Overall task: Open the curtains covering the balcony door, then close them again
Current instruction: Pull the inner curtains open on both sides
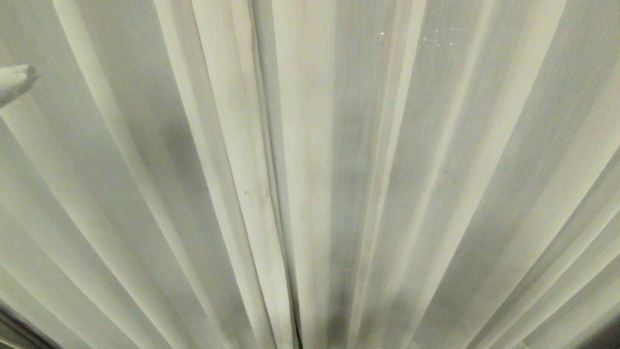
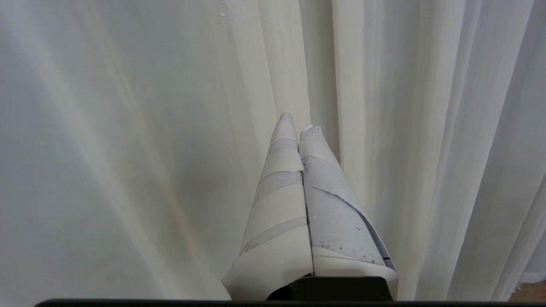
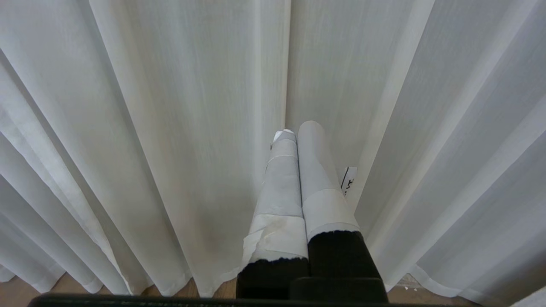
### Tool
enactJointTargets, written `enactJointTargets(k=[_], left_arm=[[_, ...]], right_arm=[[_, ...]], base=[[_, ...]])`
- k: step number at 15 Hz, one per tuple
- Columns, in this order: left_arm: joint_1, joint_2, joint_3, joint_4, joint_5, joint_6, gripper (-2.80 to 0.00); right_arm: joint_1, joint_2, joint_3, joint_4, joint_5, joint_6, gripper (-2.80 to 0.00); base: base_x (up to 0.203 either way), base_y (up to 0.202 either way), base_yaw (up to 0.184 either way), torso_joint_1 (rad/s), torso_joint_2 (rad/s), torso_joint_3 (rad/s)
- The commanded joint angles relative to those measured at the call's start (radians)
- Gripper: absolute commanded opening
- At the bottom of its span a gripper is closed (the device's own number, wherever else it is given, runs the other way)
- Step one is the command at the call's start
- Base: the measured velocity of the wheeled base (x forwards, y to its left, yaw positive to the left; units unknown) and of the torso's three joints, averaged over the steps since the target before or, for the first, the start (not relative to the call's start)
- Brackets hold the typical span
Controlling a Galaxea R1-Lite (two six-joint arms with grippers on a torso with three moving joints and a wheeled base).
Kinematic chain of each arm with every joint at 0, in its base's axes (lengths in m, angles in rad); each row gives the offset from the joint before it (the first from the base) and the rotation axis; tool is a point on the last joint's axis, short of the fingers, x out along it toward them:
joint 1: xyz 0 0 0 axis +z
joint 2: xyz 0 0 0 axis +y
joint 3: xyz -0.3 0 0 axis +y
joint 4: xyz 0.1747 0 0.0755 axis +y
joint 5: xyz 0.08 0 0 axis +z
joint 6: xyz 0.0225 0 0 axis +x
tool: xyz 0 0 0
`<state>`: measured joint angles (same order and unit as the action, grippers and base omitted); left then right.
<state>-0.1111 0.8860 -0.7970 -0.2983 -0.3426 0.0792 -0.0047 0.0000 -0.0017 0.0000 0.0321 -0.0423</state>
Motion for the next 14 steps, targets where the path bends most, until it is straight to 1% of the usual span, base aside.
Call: enactJointTargets(k=[1, 2, 5, 6, 7, 14], left_arm=[[-0.026, 0.106, -0.025, -0.026, 0.0, 0.001, -2.8], [-0.035, 0.125, -0.033, -0.04, 0.004, 0.001, -2.8], [-0.056, 0.16, -0.05, -0.049, 0.05, -0.001, -2.8], [-0.058, 0.173, -0.049, -0.064, 0.058, 0.0, -0.53], [-0.059, 0.183, -0.046, -0.076, 0.059, -0.001, 0.0], [-0.063, 0.284, -0.062, -0.081, 0.06, 0.005, 0.0]], right_arm=[[0.0, 0.002, 0.0, 0.0, 0.0, -0.001, -2.8], [0.0, 0.002, 0.0, 0.0, 0.0, -0.001, -2.8], [0.0, 0.002, 0.0, 0.0, 0.0, -0.001, -2.8], [0.0, 0.002, 0.0, 0.0, 0.0, -0.001, -2.8], [0.0, 0.002, 0.0, 0.0, 0.0, -0.001, -2.8], [0.0, 0.002, 0.0, 0.0, 0.0, -0.001, -2.8]], base=[[0.0, 0.0, 0.0, 0.0, 0.0, 0.0], [0.0, 0.0, 0.0, 0.0, 0.0, 0.0], [0.0, 0.0, 0.0, 0.0, 0.0, 0.0], [0.0, 0.0, 0.0, 0.0, 0.0, 0.0], [0.0, 0.0, 0.0, 0.0, 0.0, 0.0], [0.0, 0.0, 0.0, 0.0, 0.0, 0.0]])
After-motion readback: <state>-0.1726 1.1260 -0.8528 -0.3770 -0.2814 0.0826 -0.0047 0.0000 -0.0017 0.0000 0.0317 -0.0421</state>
